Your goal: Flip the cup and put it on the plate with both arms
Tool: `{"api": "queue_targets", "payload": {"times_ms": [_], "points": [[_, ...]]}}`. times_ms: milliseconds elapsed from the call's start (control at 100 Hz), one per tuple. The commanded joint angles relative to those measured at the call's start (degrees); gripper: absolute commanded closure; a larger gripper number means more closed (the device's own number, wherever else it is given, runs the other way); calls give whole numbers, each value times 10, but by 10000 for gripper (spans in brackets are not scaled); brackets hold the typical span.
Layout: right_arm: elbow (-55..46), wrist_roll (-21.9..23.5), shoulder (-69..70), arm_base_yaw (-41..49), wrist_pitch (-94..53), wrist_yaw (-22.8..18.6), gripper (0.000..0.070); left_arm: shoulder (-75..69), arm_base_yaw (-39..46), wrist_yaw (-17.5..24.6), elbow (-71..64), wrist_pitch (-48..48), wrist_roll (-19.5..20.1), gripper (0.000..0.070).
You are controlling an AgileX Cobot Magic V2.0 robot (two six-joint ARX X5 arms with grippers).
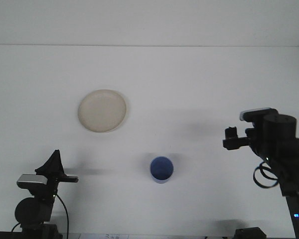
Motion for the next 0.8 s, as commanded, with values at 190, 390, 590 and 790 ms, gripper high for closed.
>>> {"api": "queue_targets", "payload": {"times_ms": [190, 390, 590, 790], "points": [[-150, 22, -174, -15, 114, -1, 361, 0, 0, 1, -10, 6, 0, 688], [-209, 26, -256, -15, 147, 44, 700, 0, 0, 1, -10, 6, 0, 688], [-209, 27, -261, -15, 150, 55, 700, 0, 0, 1, 13, -3, -74, 688], [-209, 27, -256, -15, 150, 55, 700, 55, 0, 1, 164, -137, -114, 688]]}}
